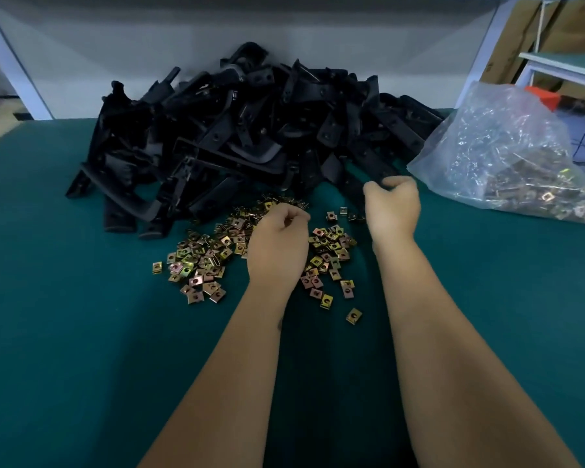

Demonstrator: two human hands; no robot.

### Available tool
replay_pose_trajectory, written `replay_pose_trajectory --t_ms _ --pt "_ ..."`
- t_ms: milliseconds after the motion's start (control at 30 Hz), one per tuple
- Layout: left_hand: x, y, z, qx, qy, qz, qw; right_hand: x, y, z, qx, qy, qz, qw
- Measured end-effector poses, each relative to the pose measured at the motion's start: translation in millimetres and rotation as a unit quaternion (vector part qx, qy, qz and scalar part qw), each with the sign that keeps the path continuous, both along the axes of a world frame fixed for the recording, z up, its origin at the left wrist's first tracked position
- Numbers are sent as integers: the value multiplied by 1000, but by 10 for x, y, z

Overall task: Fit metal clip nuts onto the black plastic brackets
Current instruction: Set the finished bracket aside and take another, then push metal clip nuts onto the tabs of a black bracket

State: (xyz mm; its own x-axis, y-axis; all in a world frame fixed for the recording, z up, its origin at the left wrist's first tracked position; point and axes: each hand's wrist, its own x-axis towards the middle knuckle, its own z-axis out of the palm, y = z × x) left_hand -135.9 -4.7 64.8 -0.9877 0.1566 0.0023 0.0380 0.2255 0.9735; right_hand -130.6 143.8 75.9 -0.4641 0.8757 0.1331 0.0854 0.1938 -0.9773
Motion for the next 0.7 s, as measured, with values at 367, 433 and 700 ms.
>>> replay_pose_trajectory --t_ms 367,433,700 --pt "-38 -35 28 106 -29 -18 994 327 -151 -29 143 154 -71 975" --pt "-30 -77 81 177 -42 -9 983 285 -209 -24 115 152 -28 981" --pt "-121 -370 174 363 -20 -29 931 274 -256 -36 176 89 17 980"
